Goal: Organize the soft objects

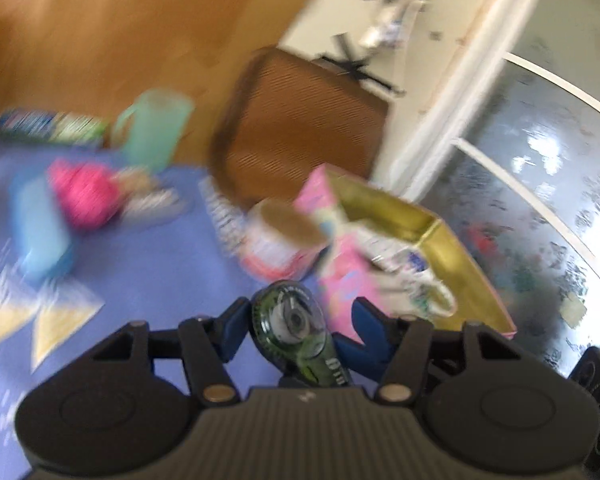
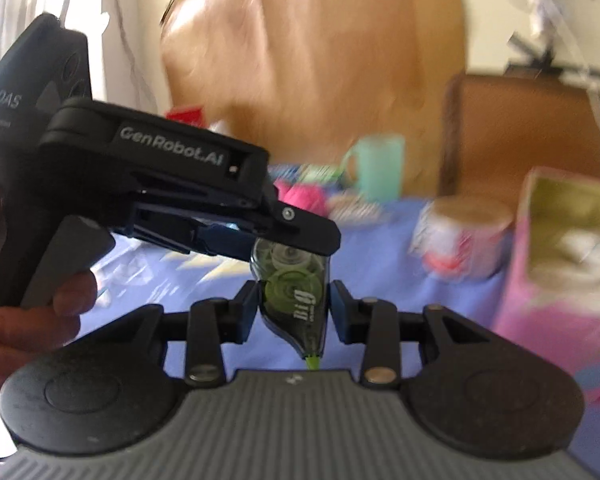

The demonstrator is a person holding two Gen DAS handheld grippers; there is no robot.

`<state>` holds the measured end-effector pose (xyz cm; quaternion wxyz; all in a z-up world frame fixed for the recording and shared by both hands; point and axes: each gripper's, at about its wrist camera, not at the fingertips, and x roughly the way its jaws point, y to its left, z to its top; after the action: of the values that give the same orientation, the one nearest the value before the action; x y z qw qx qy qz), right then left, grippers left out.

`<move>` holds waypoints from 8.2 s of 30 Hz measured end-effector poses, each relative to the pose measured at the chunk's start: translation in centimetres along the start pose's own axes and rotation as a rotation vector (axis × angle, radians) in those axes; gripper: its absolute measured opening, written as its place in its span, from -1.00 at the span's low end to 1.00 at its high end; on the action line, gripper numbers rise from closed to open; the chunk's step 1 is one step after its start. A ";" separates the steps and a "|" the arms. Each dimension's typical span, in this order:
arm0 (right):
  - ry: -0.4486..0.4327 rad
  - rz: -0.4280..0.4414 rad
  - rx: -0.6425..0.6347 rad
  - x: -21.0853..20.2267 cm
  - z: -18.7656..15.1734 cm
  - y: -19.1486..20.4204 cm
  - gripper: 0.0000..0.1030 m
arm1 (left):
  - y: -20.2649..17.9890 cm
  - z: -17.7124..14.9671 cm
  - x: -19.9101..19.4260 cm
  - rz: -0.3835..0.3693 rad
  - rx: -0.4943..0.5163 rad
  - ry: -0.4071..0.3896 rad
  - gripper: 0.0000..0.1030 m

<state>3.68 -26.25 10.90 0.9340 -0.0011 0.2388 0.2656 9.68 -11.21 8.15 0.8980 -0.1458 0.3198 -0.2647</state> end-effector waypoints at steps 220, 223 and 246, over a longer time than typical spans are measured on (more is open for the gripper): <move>0.047 -0.226 0.234 4.8 -1.4 -2.7 0.30 | 11.0 -5.0 -0.9 0.467 0.160 -0.094 0.51; 0.050 -0.227 0.232 4.9 -1.5 -2.5 0.30 | 10.9 -5.1 -0.9 0.464 0.165 -0.095 0.52; 0.090 -0.262 0.204 5.5 -1.7 -2.0 0.32 | 10.8 -5.0 -1.5 0.446 0.183 -0.113 0.70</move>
<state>8.09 -25.47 6.69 0.9443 0.0507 0.3040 0.1157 9.53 -1.99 0.44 0.9602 -0.0043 0.2679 -0.0792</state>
